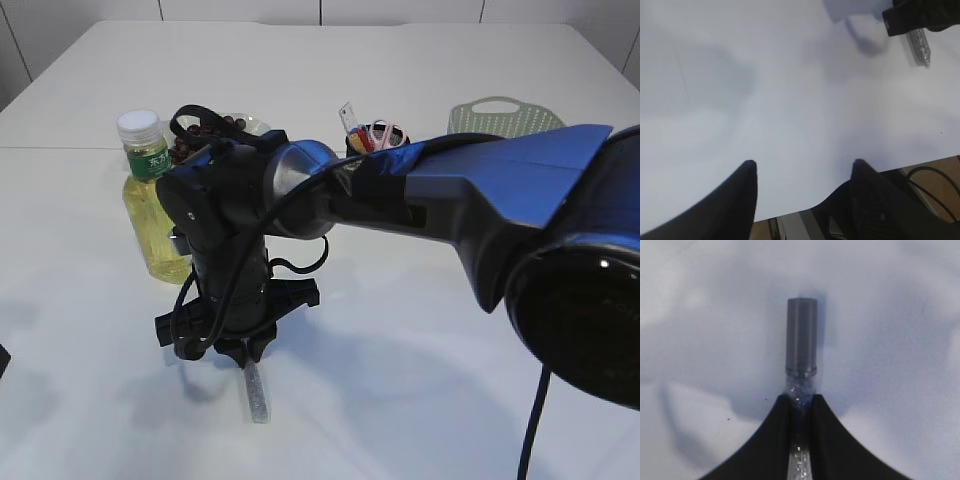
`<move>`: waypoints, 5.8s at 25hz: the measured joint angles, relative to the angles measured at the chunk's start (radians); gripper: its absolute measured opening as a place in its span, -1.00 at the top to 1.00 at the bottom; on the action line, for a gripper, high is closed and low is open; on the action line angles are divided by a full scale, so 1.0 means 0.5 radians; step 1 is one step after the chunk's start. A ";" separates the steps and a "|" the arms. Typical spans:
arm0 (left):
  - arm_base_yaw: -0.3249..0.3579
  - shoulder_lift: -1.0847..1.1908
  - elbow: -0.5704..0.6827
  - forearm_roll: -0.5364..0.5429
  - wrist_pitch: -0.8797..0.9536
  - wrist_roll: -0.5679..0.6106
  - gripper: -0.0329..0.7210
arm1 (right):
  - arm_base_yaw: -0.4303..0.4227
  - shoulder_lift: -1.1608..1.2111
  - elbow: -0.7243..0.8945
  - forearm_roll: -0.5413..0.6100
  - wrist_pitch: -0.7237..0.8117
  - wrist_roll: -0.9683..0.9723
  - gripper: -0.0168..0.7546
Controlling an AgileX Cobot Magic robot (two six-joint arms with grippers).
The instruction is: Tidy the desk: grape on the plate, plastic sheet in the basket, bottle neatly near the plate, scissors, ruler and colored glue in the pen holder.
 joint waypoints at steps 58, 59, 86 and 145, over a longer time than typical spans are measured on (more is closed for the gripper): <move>0.000 0.000 0.000 -0.093 0.071 0.000 -0.24 | -1.458 -0.438 -0.014 2.173 -0.473 -3.293 0.73; 0.000 0.000 0.000 -0.093 0.071 0.000 -0.24 | -1.458 -0.413 -0.014 2.187 -0.515 -3.327 0.73; 0.000 0.000 0.000 -0.093 0.062 0.000 -0.24 | -1.458 -0.156 -0.014 2.664 -0.789 -4.003 0.70; 0.000 -0.292 0.000 0.253 -0.049 -0.175 -0.23 | -1.454 -1.711 0.506 -0.048 0.282 -1.185 -0.10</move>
